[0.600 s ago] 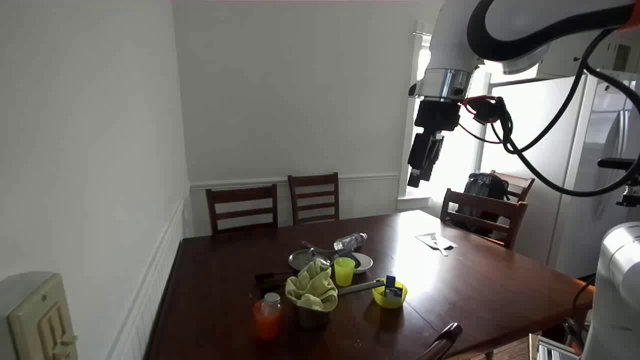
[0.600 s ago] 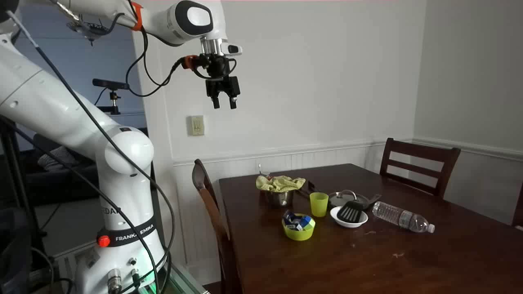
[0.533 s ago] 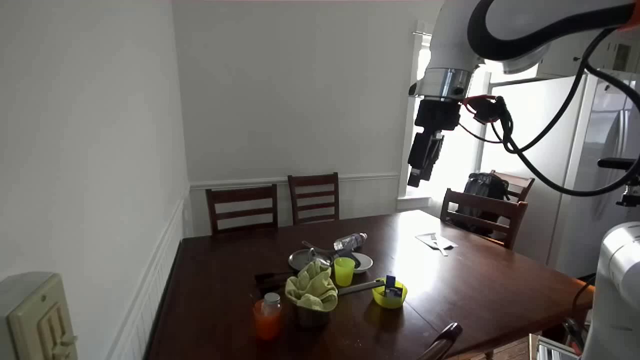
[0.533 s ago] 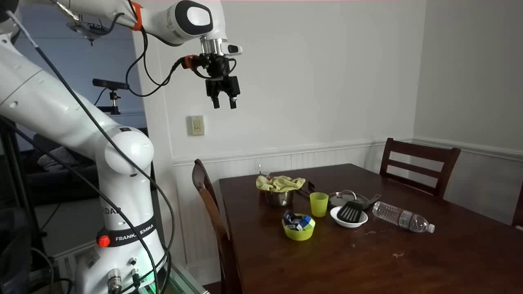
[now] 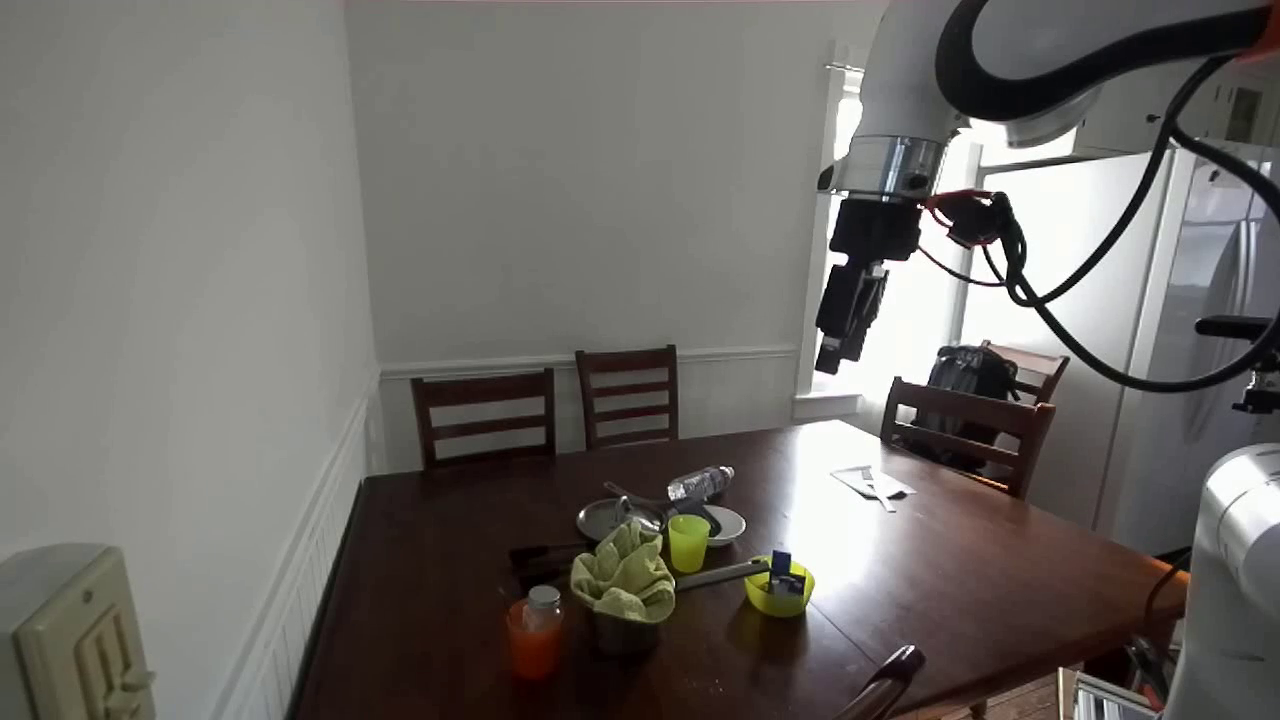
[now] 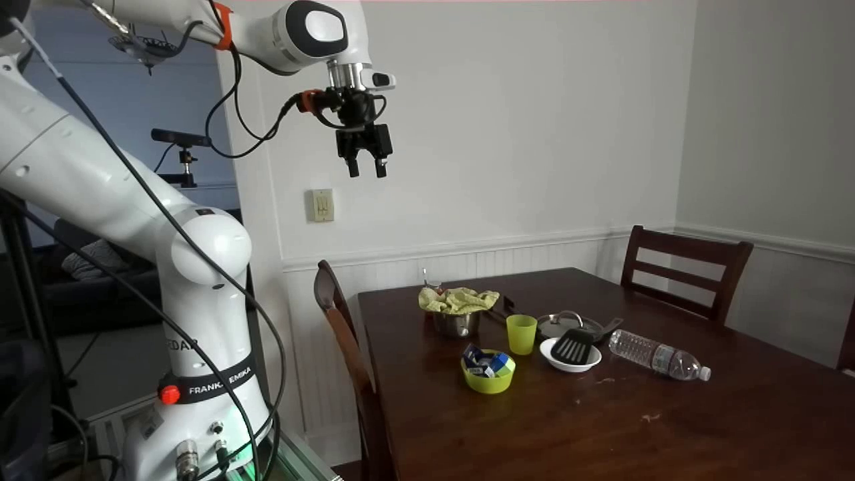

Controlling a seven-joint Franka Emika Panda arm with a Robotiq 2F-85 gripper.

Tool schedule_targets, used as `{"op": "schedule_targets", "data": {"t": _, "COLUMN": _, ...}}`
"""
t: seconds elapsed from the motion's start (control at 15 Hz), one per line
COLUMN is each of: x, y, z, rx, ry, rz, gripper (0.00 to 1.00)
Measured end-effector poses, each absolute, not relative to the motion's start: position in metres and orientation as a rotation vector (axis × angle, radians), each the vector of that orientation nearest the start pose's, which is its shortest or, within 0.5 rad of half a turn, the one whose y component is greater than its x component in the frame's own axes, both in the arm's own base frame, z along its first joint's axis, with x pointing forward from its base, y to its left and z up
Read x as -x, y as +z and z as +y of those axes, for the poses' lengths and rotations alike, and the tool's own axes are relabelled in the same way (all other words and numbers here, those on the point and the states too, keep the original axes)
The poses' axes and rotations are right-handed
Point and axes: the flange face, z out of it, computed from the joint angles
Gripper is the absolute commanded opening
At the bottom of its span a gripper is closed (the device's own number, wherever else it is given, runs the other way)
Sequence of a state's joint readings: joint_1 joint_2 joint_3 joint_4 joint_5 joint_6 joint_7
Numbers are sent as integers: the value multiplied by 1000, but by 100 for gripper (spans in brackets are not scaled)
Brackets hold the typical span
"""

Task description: Put the spatula in the pot

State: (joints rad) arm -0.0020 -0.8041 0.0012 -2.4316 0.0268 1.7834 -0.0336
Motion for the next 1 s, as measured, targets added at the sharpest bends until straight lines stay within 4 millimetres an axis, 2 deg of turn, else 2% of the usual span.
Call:
{"op": "schedule_targets", "data": {"t": 0.27, "x": -321, "y": 580, "z": 2, "rx": 3109, "ry": -243, "rz": -45, "gripper": 100}}
{"op": "schedule_targets", "data": {"t": 0.4, "x": -326, "y": 576, "z": 1, "rx": 3110, "ry": -229, "rz": 49, "gripper": 100}}
{"op": "schedule_targets", "data": {"t": 0.53, "x": -342, "y": 561, "z": -7, "rx": 3106, "ry": -196, "rz": 202, "gripper": 100}}
{"op": "schedule_targets", "data": {"t": 0.73, "x": -380, "y": 517, "z": -37, "rx": 3087, "ry": -105, "rz": 416, "gripper": 100}}
{"op": "schedule_targets", "data": {"t": 0.87, "x": -404, "y": 483, "z": -68, "rx": 3054, "ry": -17, "rz": 531, "gripper": 100}}
{"op": "schedule_targets", "data": {"t": 1.0, "x": -425, "y": 456, "z": -106, "rx": 2986, "ry": 71, "rz": 571, "gripper": 100}}
